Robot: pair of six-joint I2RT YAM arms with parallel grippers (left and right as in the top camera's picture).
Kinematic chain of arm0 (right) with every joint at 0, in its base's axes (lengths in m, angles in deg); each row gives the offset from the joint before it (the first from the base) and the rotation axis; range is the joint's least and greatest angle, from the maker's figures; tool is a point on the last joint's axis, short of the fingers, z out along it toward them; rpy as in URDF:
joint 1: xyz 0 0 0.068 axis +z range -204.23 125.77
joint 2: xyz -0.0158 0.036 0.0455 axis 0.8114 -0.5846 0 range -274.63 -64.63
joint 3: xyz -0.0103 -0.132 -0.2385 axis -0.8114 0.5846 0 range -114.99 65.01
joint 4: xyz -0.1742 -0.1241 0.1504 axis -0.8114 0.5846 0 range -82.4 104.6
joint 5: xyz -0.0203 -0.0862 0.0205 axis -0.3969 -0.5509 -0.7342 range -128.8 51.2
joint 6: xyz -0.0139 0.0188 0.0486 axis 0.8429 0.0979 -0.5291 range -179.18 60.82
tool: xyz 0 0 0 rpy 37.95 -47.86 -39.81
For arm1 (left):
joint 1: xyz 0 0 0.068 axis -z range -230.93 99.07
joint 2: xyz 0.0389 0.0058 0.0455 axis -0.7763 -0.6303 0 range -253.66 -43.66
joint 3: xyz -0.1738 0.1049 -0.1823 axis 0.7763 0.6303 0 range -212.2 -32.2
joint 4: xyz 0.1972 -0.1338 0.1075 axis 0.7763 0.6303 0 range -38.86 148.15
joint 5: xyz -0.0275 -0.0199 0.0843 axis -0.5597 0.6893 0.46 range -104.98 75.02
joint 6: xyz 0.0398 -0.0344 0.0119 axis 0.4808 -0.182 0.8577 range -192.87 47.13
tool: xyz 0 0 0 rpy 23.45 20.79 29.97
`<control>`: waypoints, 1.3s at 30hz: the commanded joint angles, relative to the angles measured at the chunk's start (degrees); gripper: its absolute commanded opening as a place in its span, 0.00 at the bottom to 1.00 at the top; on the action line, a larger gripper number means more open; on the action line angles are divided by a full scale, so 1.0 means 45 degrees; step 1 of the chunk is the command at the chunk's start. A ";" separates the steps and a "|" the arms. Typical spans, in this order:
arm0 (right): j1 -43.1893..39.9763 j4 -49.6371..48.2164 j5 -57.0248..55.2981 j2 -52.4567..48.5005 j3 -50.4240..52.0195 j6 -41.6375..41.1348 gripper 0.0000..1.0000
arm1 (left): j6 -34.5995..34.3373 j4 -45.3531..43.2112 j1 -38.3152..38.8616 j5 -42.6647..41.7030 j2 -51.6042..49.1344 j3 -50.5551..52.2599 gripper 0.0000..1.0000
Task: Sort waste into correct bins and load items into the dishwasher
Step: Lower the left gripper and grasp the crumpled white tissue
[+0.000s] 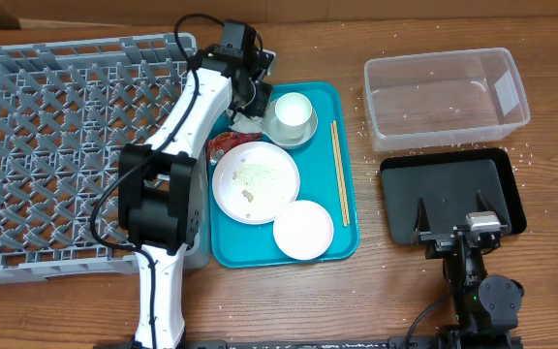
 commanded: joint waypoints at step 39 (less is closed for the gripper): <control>0.0068 -0.0078 -0.0107 0.0151 0.0131 0.0005 1.00 | -0.0777 0.0185 -0.0287 0.0282 0.0282 -0.1734 0.47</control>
